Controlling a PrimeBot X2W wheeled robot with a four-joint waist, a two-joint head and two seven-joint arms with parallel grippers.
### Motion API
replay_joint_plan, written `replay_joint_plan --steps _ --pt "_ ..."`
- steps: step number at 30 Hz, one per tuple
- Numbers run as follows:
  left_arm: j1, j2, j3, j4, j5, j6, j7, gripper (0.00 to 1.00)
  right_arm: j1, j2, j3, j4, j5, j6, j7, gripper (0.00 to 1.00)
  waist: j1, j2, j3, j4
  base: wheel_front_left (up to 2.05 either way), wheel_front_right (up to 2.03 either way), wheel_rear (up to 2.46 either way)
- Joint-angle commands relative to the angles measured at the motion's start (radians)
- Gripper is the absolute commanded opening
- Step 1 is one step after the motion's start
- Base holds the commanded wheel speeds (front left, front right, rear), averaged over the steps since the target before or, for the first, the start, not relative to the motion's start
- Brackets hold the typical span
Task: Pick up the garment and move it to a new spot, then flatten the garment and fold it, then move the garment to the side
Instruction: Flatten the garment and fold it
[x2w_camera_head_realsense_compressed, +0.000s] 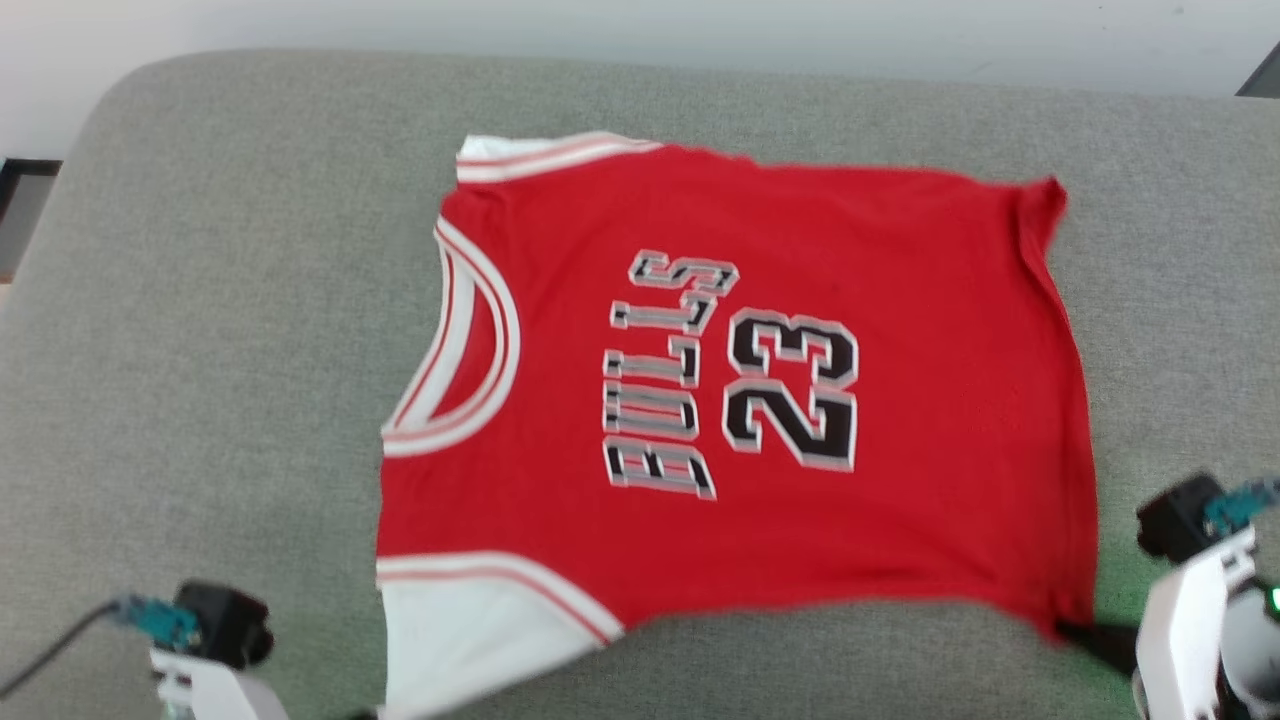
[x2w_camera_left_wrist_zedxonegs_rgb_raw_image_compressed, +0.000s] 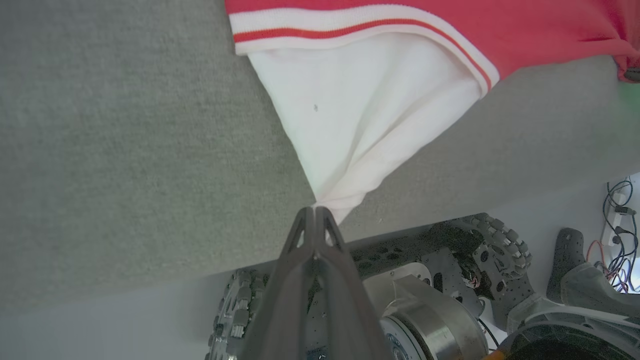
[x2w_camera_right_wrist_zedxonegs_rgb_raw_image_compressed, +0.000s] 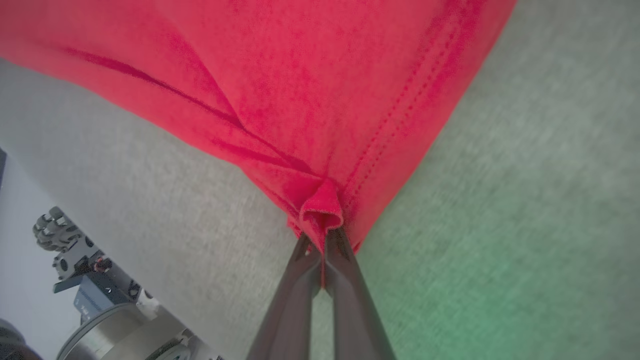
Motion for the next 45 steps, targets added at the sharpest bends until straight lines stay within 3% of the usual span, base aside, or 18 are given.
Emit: replay_joint_plan --steps 1,8,15,23,26,32,40,45 --pt "0.022 0.007 0.001 -0.011 -0.009 0.011 0.007 0.0 0.071 -0.006 0.013 0.009 0.017 -0.002 0.041 0.0 0.0 -0.0001 -0.001 -0.001 0.0 0.0 0.0" --pt "0.128 0.02 0.0 -0.09 -0.055 0.071 0.047 0.0 0.261 -0.011 -0.117 -0.125 0.061 -0.002 0.177 0.0 0.0 -0.0001 0.004 -0.007 0.0 0.0 0.0" --pt "0.119 0.059 0.019 -0.133 -0.033 0.1 0.04 0.0 0.346 0.046 -0.257 -0.242 0.027 -0.002 0.246 0.0 0.0 -0.0001 0.01 -0.021 0.0 0.0 0.0" --pt "-0.021 0.152 0.112 -0.193 0.096 0.128 0.042 0.0 0.287 0.131 -0.376 -0.33 -0.089 -0.002 0.258 0.0 0.0 -0.0001 0.018 -0.044 0.0 0.0 0.0" --pt "-0.094 0.156 0.149 -0.184 0.156 0.109 0.077 0.0 0.235 0.16 -0.392 -0.334 -0.139 -0.002 0.255 0.0 0.0 -0.0001 0.024 -0.052 0.0 0.0 0.0" --pt "-0.231 0.08 0.194 -0.072 0.252 0.028 0.164 0.0 0.098 0.215 -0.378 -0.273 -0.225 -0.002 0.227 0.0 0.0 -0.0001 0.039 -0.064 0.0 0.0 0.0" --pt "-0.35 -0.113 0.163 0.213 0.335 -0.112 0.268 0.0 -0.065 0.243 -0.285 -0.1 -0.295 -0.002 0.163 0.0 0.0 -0.0001 0.063 -0.071 0.0 0.0 0.0" --pt "-0.381 -0.226 0.138 0.4 0.331 -0.183 0.298 0.0 -0.137 0.251 -0.221 0.008 -0.303 -0.002 0.122 0.0 0.0 -0.0001 0.071 -0.073 0.0 0.0 0.0"
